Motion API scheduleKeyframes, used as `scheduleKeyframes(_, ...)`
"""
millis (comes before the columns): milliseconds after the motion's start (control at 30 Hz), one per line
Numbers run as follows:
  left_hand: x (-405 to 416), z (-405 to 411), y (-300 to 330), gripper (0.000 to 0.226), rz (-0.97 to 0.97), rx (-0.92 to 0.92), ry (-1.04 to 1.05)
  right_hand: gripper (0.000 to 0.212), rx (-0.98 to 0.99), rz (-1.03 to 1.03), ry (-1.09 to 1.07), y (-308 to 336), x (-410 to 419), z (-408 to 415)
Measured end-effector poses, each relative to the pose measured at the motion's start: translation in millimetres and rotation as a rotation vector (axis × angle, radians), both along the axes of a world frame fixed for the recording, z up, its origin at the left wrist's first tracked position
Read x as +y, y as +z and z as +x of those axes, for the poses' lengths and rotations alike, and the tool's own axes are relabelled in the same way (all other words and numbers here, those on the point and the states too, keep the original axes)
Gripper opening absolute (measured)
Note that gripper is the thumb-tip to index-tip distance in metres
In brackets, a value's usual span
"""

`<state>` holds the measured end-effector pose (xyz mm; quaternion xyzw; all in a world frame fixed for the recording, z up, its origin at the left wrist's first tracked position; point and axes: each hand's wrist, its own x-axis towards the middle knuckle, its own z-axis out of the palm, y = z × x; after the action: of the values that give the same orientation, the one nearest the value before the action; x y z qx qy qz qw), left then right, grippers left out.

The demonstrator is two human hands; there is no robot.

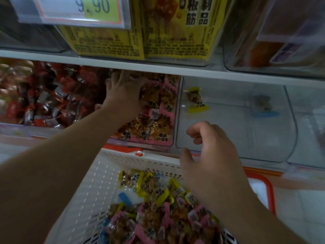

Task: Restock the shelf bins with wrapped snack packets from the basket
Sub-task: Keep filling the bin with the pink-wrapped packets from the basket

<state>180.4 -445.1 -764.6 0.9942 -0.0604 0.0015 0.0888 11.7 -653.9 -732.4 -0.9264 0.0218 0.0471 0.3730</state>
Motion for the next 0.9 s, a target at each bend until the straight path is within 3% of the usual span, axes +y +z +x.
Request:
scheduleKeyframes(467, 15, -31, 6, 0.041, -0.303, -0.107, -0.073, 0.036, -0.028, -0.03, -0.015, -2, 5, -1)
scheduleKeyframes(633, 28, -100, 27, 0.039, -0.431, -0.054, 0.09, 0.022, -0.05, 0.008, 0.023, 8, 12, -2)
scheduleKeyframes(767, 54, -179, 27, 0.051, -0.392, 0.021, 0.288, 0.02, 0.145, 0.002, 0.238, 4, 25, -20)
scheduleKeyframes(900, 81, -231, 20, 0.076, -0.297, 0.198, 0.446, 0.018, 0.436, -0.25, 0.501, -30, 52, -40)
